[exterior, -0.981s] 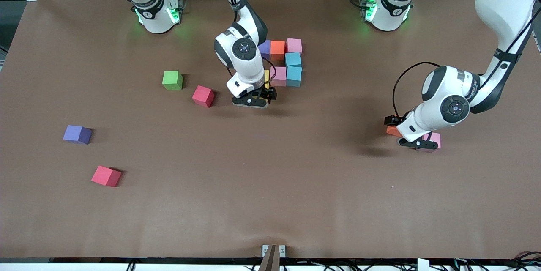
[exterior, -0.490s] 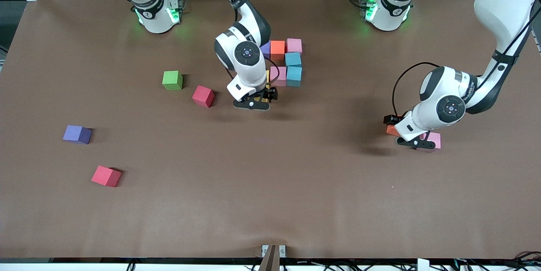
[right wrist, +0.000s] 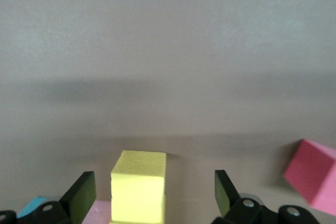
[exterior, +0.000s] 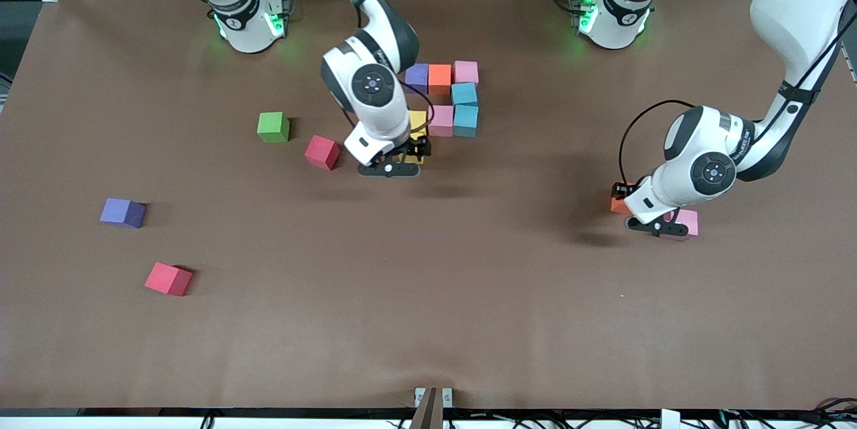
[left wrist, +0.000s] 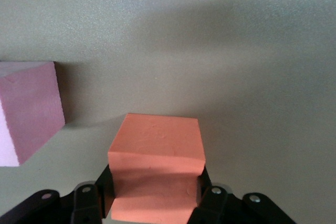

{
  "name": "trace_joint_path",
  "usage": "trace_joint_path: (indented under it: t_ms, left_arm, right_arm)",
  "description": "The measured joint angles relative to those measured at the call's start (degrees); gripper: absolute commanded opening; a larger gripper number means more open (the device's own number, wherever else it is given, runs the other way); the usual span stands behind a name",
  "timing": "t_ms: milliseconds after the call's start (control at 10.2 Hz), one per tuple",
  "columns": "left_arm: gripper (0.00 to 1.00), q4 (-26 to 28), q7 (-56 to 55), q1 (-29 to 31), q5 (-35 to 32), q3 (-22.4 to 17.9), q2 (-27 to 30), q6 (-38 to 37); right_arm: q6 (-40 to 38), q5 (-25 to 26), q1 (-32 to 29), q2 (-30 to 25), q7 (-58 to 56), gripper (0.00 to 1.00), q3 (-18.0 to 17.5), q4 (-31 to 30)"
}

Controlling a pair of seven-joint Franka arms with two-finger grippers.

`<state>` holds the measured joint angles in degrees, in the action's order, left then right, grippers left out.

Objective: Form number 2 with 11 blocks
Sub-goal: 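Carry orange to the figure with the left gripper while the right reaches red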

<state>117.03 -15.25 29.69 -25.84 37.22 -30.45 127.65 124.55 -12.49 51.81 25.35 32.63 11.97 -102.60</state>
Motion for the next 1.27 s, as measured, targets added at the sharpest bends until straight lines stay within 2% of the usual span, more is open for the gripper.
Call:
trace_joint_path:
  t_ms: [196,490,784,1079,1275]
  left_arm:
    - [0.47,-0.2,-3.8,-0.2,0.0,0.6,0.0,0.2]
    - [0.47,-1.5,-8.9,-1.1,0.0,3.8,0.2,0.3]
    - [0.47,-5.0,-11.7,-1.8,0.6,6.5,0.4,-2.6]
    - [0.46,-11.4,-16.4,-8.7,4.9,7.1,0.3,-7.5]
    - [0.46,-15.1,-19.7,-13.7,6.7,7.0,-0.7,-8.1]
  right_arm:
    - [-4.4,0.0,-4.2,-3.6,-7.6,1.00,0.1,0.0]
    - [-8.8,0.7,-13.4,-8.0,-16.9,1.00,-0.2,0.0]
    - [-9.5,3.1,-24.1,-11.9,-19.6,1.00,-2.9,0.0]
    - [-9.5,3.5,-36.1,-14.7,-19.7,1.00,-5.2,0.3]
    - [-9.3,3.6,-42.9,-14.1,-19.8,1.00,-5.4,1.8]
